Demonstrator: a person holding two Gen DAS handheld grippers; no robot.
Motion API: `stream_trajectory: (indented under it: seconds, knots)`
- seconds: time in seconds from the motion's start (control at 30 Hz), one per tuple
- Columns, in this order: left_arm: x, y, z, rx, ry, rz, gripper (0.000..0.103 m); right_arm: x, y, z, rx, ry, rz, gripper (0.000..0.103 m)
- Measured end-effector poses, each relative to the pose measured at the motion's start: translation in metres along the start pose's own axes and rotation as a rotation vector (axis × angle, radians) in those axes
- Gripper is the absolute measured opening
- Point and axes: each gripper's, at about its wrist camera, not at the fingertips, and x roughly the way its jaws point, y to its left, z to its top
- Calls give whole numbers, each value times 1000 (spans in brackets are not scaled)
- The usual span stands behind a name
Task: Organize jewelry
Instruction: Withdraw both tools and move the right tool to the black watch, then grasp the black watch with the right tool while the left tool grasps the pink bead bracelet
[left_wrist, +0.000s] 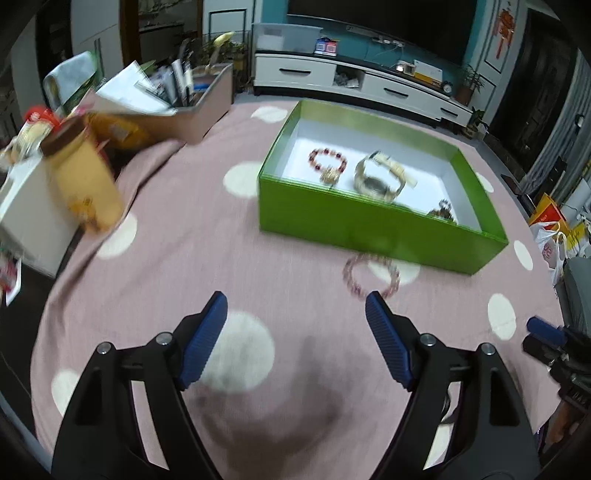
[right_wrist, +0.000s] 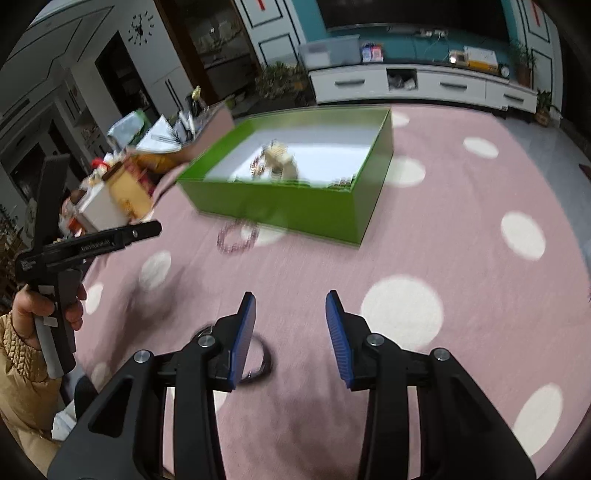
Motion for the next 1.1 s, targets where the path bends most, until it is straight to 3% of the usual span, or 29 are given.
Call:
stream_trajectory:
  seconds: [0.17, 0.43, 0.63, 0.77, 0.93, 1.1]
  knots:
    - [-4, 15, -31, -78, 23, 7, 80, 19, 10, -22, 13, 57, 29, 40]
    - [5, 20, -47, -83, 73, 14, 80, 42, 30, -30, -65, 103, 19, 39]
    - [12, 12, -44, -70, 84, -1, 80, 56, 37, -31, -126, 112, -34, 14]
    - [19, 4, -36, -52, 75, -6, 80, 57, 34, -28, -122, 84, -54, 7]
    - [35, -11, -18, -20, 55, -18, 79, 39, 5, -17, -9, -6, -67, 6]
    - [58, -26, -1, -2, 56, -25, 68, 23, -19, -13, 47, -50, -92, 6]
